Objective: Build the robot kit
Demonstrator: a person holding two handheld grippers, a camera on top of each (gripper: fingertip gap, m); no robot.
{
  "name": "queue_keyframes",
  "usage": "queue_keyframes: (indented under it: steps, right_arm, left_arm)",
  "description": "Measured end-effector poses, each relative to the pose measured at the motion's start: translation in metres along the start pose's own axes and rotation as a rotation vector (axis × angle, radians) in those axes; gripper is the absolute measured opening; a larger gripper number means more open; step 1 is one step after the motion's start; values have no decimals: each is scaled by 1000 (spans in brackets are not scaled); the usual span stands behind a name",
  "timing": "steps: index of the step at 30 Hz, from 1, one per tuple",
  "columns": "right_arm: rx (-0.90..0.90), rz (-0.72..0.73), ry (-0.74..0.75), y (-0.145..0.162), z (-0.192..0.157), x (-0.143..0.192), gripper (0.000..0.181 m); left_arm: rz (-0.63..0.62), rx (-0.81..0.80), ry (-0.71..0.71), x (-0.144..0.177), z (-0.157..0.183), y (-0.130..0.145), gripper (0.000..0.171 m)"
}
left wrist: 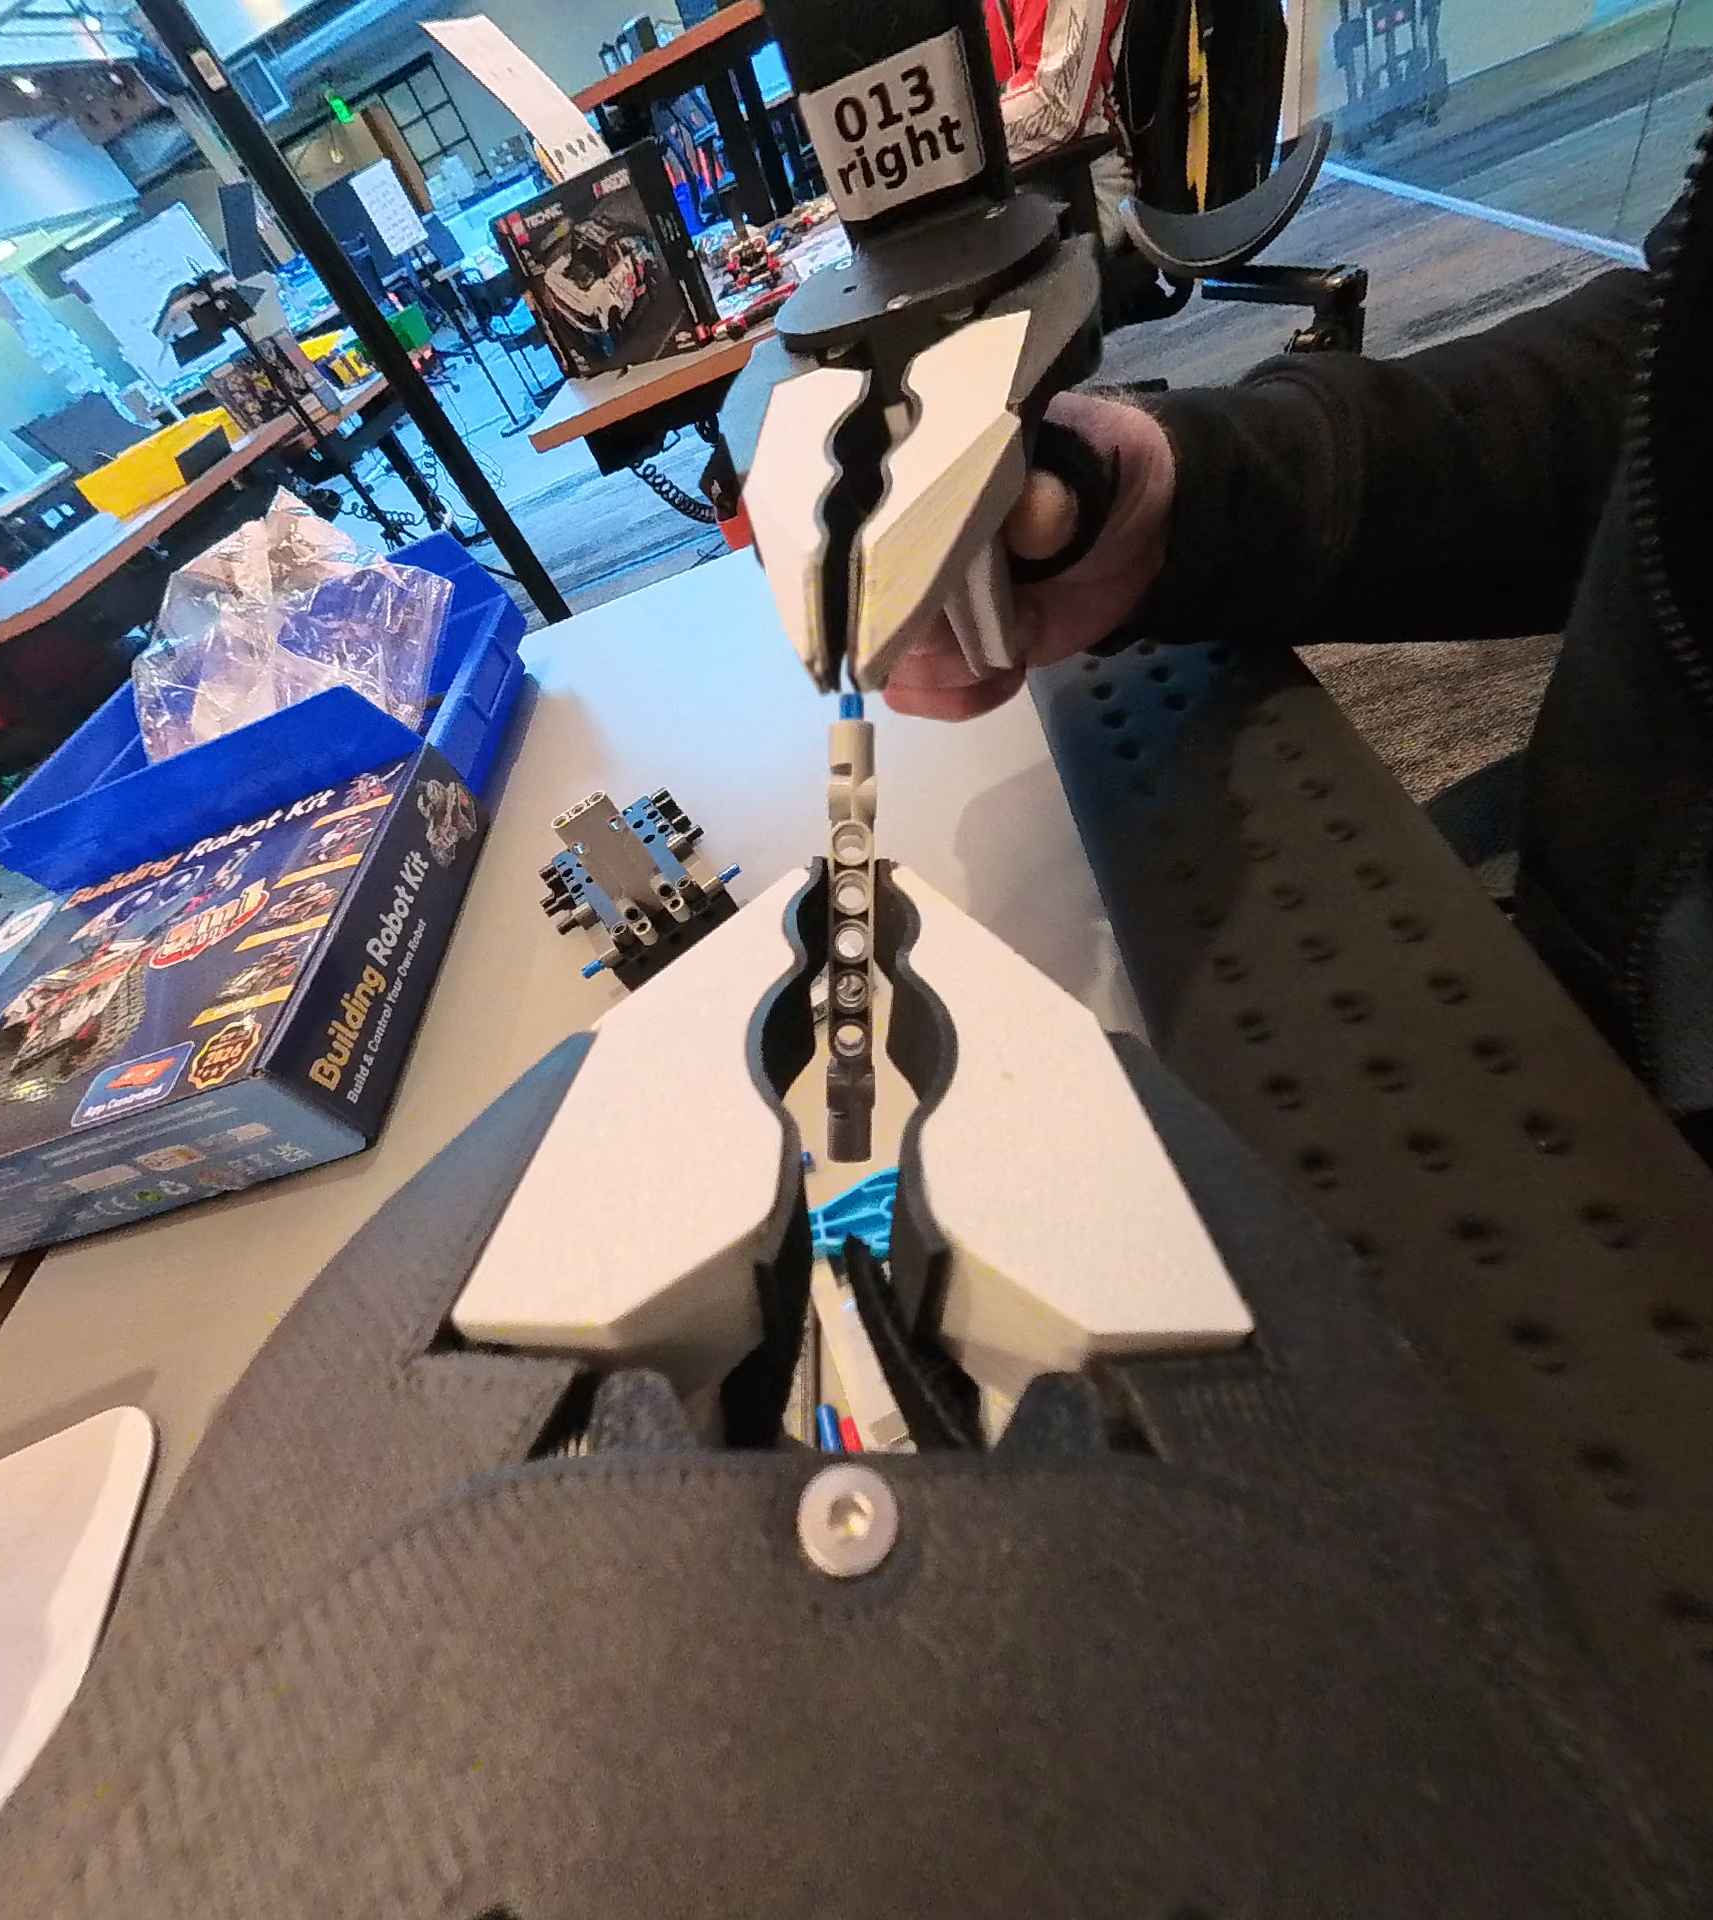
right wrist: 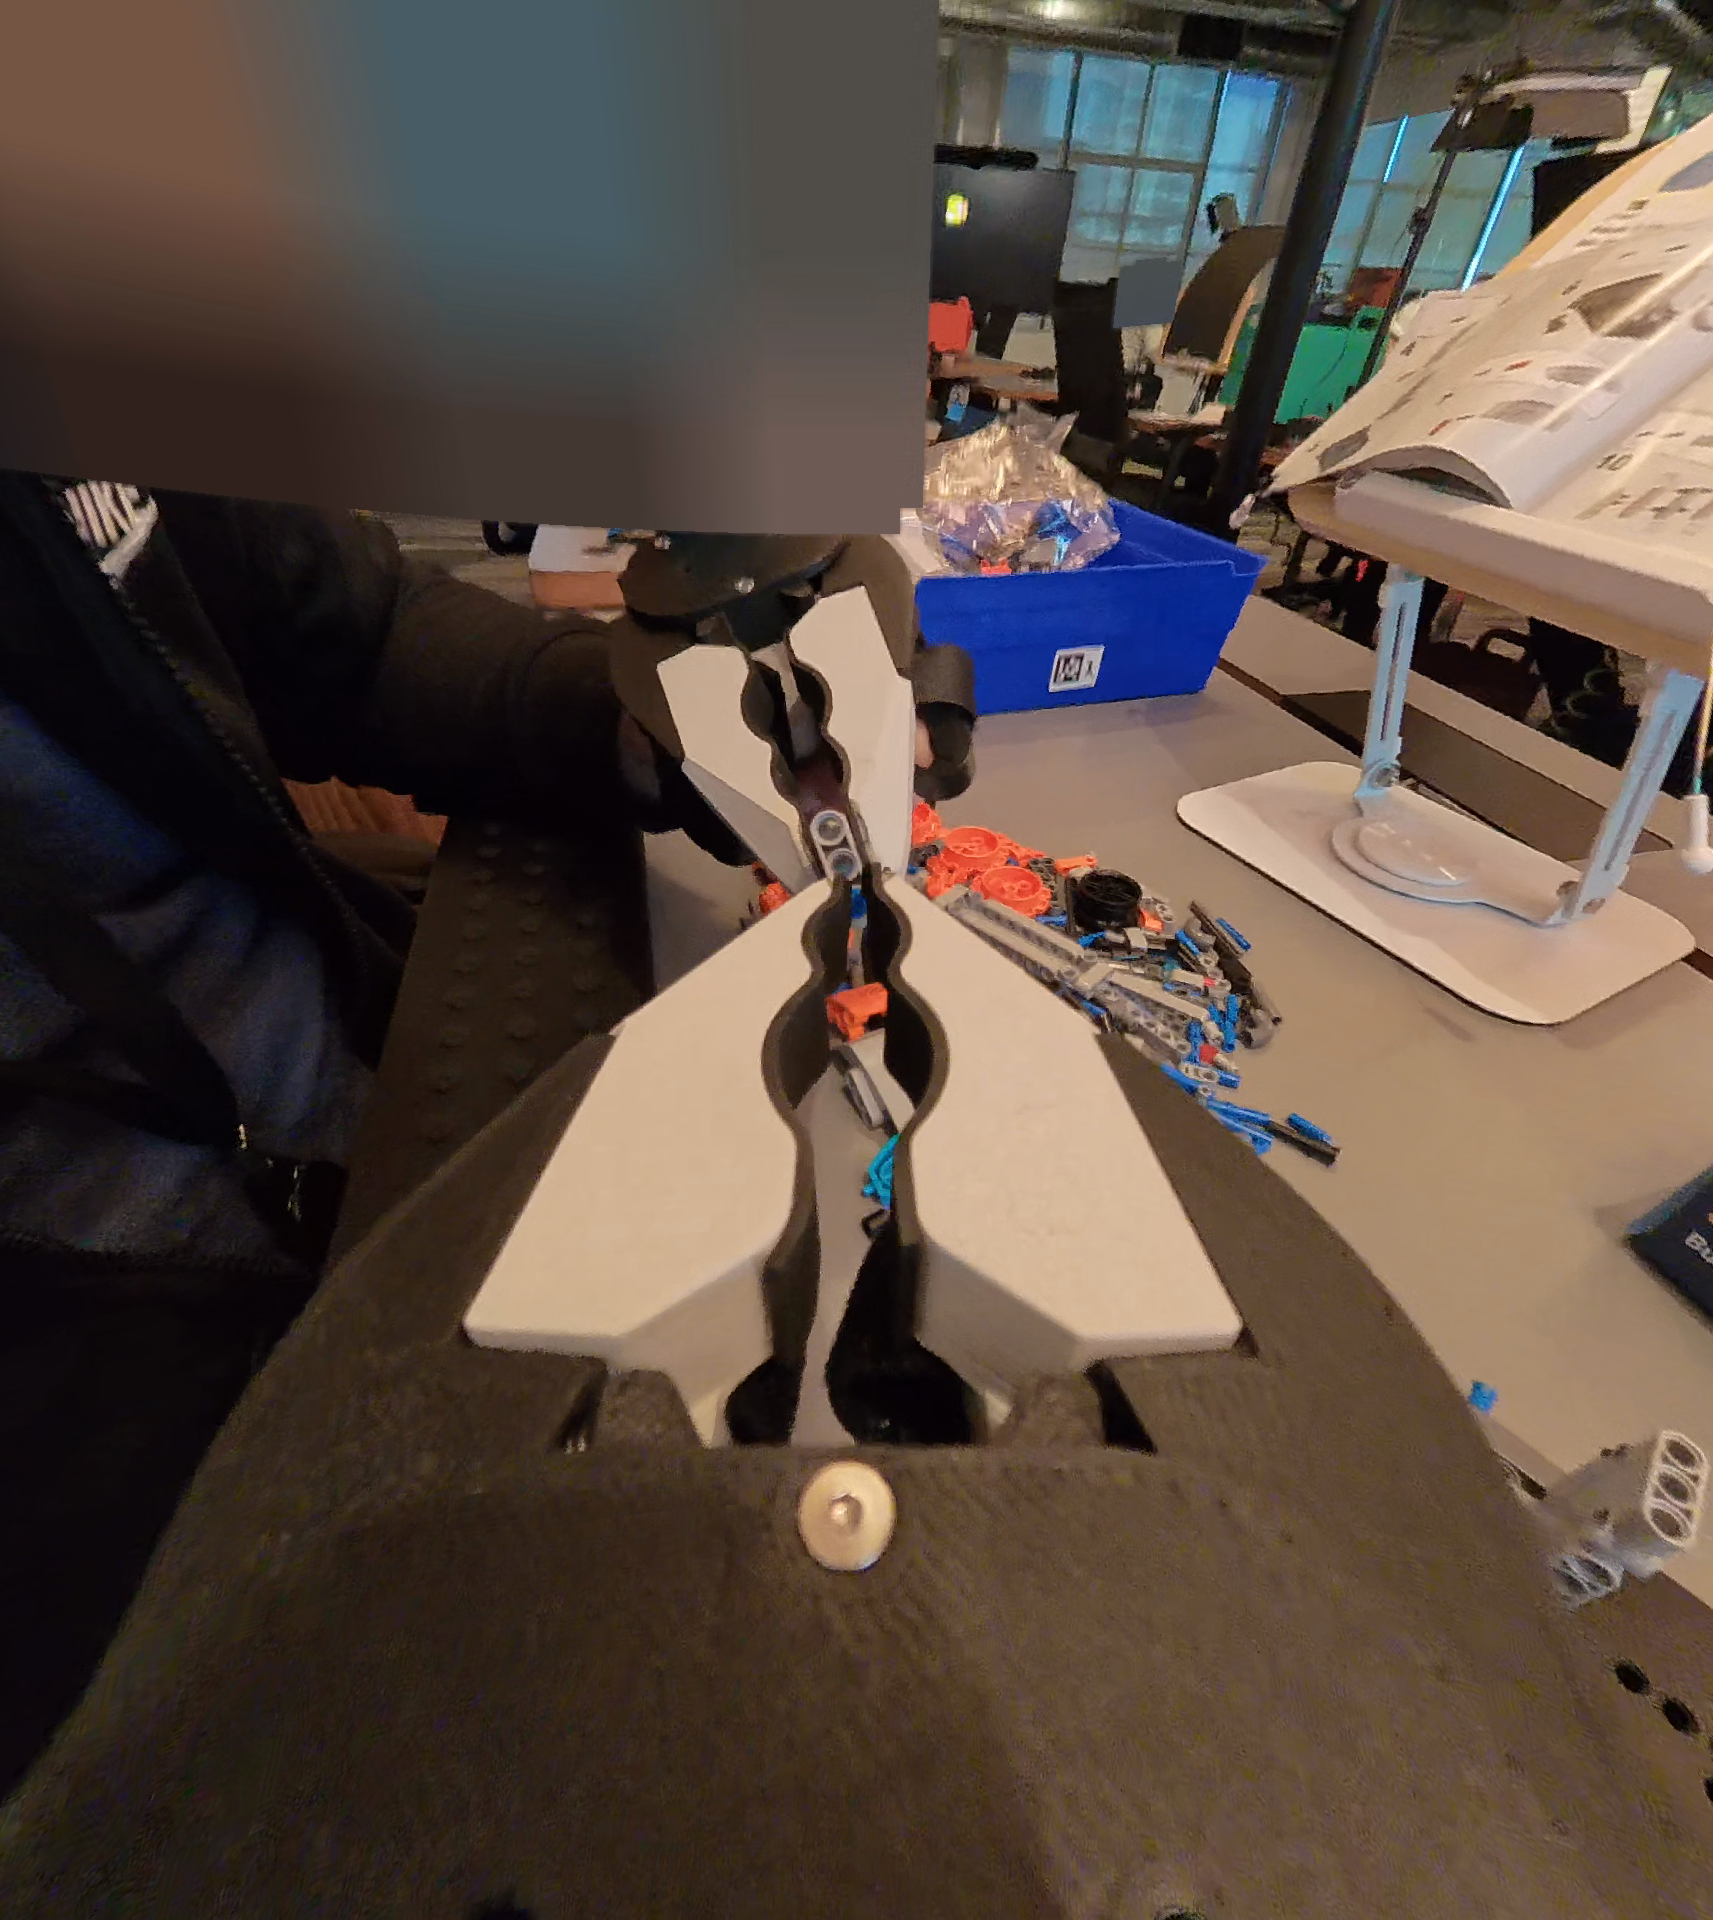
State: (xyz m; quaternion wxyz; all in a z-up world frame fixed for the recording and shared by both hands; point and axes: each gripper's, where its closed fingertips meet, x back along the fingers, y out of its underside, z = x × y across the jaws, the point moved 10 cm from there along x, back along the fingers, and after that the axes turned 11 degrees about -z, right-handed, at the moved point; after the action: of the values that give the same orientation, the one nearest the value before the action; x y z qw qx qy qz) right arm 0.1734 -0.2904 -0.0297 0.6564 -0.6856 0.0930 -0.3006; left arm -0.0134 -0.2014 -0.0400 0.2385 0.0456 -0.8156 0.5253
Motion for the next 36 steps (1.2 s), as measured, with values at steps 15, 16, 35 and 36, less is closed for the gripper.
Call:
queue_keyframes:
  steps: [15,16,35,36]
  right_arm:
    - [20,-35,-1,-1,-1,-3,0]
    - [23,-38,-2,0,-1,-3,0]
    - [21,-667,-70,54,-10,-66,10]
    - [23,-704,-89,59,-11,-71,12]
  left_arm:
    - [-10,-23,-27,1,2,0,5]
    - [-11,-23,-29,1,2,0,4]
    - [-348,53,155,14,0,35,5]
    - [-354,75,166,15,2,37,5]
